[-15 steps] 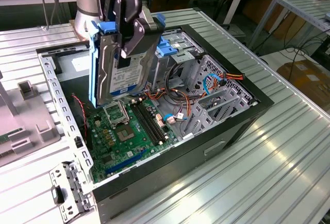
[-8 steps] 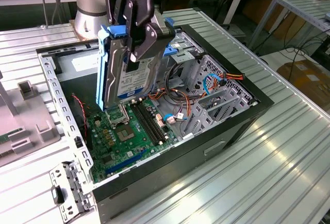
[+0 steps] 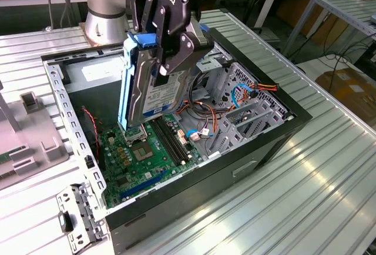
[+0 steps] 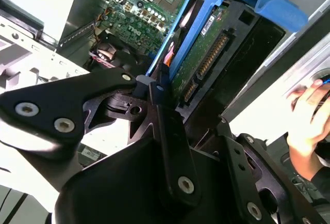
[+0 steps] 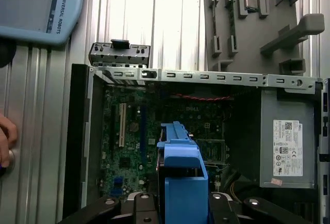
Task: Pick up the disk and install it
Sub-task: 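Pick up the disk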
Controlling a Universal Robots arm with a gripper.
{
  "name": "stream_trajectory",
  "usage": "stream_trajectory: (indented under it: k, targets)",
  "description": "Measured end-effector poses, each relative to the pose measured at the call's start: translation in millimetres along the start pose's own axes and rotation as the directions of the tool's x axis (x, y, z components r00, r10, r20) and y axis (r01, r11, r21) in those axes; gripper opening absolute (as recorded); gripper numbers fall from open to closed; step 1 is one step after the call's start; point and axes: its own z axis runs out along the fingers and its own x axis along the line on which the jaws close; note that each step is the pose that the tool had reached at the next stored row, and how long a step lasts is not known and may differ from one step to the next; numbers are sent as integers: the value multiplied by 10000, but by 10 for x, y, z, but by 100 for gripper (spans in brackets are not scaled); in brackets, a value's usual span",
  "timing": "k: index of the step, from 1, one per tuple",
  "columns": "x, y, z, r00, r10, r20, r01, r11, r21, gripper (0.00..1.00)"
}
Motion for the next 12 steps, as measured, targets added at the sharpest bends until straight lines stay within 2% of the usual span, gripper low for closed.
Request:
stream_trajectory:
  k: [12]
  targets:
    - [148,-115,-12,10000,0,1,0,10000,-15,37]
